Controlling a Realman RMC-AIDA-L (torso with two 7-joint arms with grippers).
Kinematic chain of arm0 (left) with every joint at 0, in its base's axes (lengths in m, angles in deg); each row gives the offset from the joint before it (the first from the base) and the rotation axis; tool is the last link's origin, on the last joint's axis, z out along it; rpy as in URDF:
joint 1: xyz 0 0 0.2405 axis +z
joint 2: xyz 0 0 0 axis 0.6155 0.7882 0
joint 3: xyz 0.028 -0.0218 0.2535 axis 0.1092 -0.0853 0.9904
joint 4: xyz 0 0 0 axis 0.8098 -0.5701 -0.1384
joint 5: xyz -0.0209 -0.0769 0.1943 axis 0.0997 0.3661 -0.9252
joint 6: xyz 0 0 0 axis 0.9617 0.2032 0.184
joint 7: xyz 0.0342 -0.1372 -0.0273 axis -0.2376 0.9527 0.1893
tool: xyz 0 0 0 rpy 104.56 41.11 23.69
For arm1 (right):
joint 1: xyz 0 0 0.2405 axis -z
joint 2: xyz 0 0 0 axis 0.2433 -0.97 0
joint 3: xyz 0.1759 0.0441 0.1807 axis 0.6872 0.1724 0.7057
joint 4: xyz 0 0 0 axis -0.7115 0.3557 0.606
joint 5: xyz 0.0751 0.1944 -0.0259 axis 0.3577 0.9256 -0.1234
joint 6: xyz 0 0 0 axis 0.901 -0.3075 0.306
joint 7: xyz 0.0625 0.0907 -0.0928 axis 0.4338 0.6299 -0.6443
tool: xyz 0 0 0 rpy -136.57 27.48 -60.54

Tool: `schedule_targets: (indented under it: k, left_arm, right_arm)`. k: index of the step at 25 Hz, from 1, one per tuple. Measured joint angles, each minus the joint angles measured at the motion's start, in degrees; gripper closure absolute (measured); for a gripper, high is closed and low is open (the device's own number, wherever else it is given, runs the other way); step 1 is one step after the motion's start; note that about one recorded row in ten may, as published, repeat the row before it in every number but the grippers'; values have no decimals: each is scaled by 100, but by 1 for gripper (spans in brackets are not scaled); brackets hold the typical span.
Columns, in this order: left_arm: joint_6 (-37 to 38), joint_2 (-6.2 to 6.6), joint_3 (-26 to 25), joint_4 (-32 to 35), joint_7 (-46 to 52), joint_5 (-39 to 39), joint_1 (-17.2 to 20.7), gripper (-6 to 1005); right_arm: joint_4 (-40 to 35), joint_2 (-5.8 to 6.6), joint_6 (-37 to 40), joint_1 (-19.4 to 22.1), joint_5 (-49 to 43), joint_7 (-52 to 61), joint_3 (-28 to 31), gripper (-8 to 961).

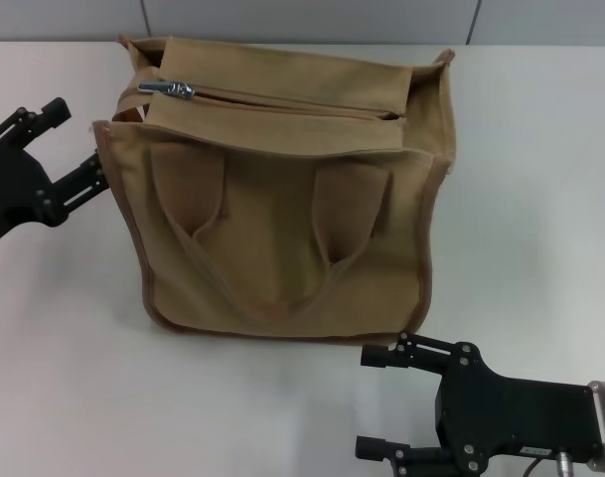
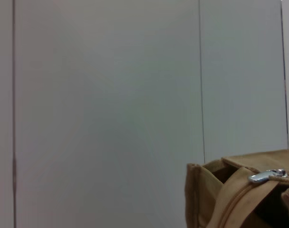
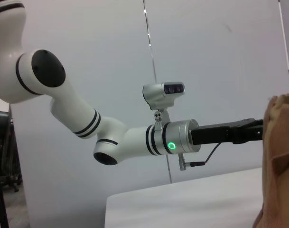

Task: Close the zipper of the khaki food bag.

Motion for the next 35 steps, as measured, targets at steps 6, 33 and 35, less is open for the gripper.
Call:
schedule_targets:
  k: [6, 33, 35]
  left_arm:
    - [-31, -10, -49, -416, -624, 78, -160, 295]
    - [348, -36, -40, -2050, -2491, 1763, -351, 330]
    - [279, -30, -47, -2069, -2434, 1762, -380, 333]
  right_arm:
    - [58, 0, -70, 40, 1, -1, 1, 143]
    - [224, 0, -25, 1, 1, -1, 142, 143]
    - [228, 0, -20, 5, 0, -1, 150, 143]
